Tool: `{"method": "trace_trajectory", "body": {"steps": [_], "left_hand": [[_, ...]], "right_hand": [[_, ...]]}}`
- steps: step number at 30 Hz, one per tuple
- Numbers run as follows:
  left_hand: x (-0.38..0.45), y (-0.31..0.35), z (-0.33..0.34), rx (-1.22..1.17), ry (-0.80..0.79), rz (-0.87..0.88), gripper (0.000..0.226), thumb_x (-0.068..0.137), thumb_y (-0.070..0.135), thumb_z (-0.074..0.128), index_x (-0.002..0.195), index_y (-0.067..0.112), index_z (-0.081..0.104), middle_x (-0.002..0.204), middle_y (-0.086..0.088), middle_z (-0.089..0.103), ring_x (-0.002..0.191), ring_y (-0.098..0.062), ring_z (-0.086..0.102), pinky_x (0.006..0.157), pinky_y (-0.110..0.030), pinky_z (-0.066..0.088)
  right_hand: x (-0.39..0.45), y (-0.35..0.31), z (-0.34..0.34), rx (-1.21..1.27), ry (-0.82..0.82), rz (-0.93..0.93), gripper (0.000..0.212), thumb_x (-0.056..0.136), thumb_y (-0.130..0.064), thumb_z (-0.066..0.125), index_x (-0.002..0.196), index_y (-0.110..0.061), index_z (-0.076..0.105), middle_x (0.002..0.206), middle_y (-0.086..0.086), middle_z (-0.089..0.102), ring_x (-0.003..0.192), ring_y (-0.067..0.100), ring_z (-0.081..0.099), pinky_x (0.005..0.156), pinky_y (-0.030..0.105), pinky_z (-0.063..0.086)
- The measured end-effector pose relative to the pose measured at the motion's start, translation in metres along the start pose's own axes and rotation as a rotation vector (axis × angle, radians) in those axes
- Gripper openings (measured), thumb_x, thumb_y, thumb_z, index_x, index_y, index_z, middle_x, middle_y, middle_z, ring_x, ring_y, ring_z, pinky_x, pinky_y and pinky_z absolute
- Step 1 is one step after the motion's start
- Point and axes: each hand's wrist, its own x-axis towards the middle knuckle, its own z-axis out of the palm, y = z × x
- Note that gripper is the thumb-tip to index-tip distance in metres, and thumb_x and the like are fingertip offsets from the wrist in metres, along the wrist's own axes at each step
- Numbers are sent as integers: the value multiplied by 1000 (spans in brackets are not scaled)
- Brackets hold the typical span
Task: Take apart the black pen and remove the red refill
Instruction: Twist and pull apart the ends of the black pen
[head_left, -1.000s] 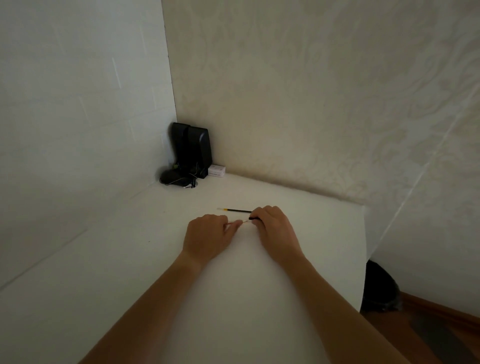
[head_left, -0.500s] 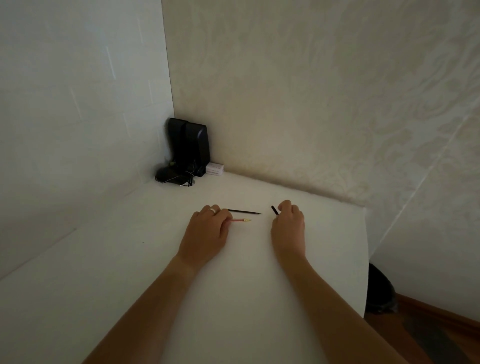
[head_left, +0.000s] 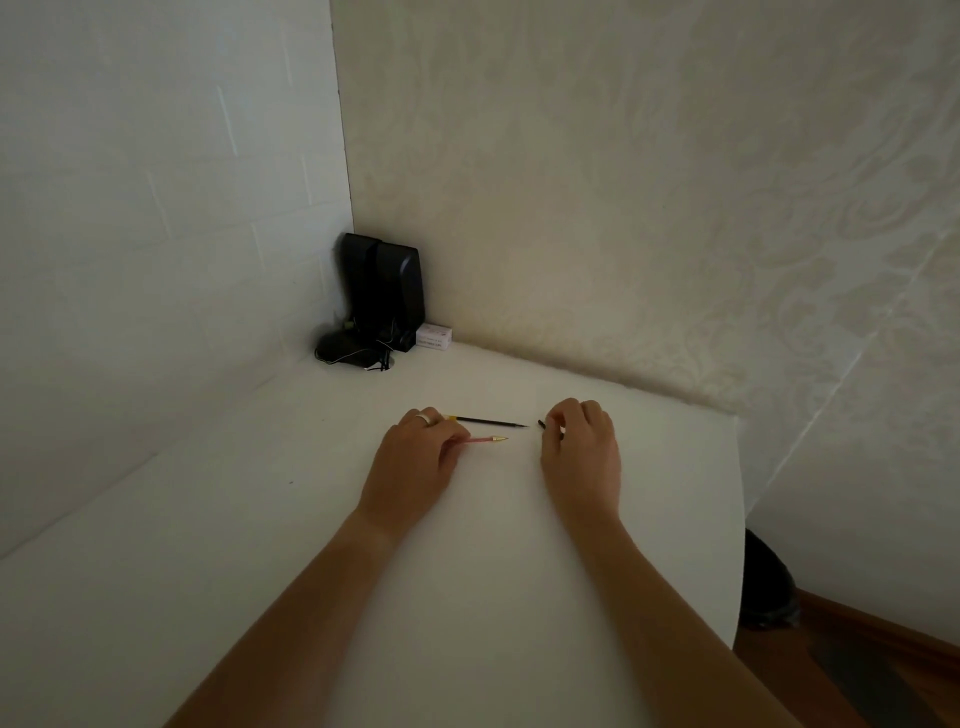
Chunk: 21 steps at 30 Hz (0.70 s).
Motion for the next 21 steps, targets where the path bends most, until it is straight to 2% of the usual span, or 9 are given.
{"method": "trace_trajectory", "body": {"steps": [2, 5, 8, 12, 21], "left_hand": [[0, 1, -1, -19, -3, -1, 17, 95, 25, 56, 104, 24, 70, 101, 4, 65, 97, -15, 57, 86, -37, 50], [0, 5, -3, -46, -3, 21, 17, 94, 23, 56, 105, 23, 70, 101, 4, 64, 96, -15, 57, 85, -37, 50], [0, 6, -5, -62, 0, 43, 17, 94, 22, 58, 105, 23, 70, 100, 4, 64, 95, -16, 58, 83, -38, 49], [-1, 8, -7, -103, -18, 49, 18, 94, 18, 57, 103, 22, 72, 99, 3, 66, 96, -16, 59, 84, -38, 49], [-1, 6, -8, -168, -41, 58, 19, 92, 7, 60, 101, 11, 76, 92, -7, 68, 85, -20, 63, 80, -38, 53]], "right_hand": [[-3, -1, -1, 102, 0, -149, 9, 95, -12, 57, 95, -15, 65, 94, 0, 62, 88, 19, 57, 73, 33, 54], [-5, -3, 1, 102, -157, -345, 16, 97, -20, 58, 107, -15, 70, 102, -1, 65, 96, 17, 58, 84, 28, 49], [-4, -3, 3, 72, -286, -369, 20, 102, -26, 52, 103, -16, 69, 94, -1, 65, 91, 19, 57, 80, 34, 49], [-3, -3, 0, 105, -327, -391, 16, 100, -18, 54, 92, -10, 65, 87, 5, 63, 84, 24, 55, 75, 40, 49], [-3, -7, -6, 168, -383, -386, 14, 99, -12, 58, 90, -4, 66, 88, 9, 64, 84, 25, 55, 79, 33, 43]]}}
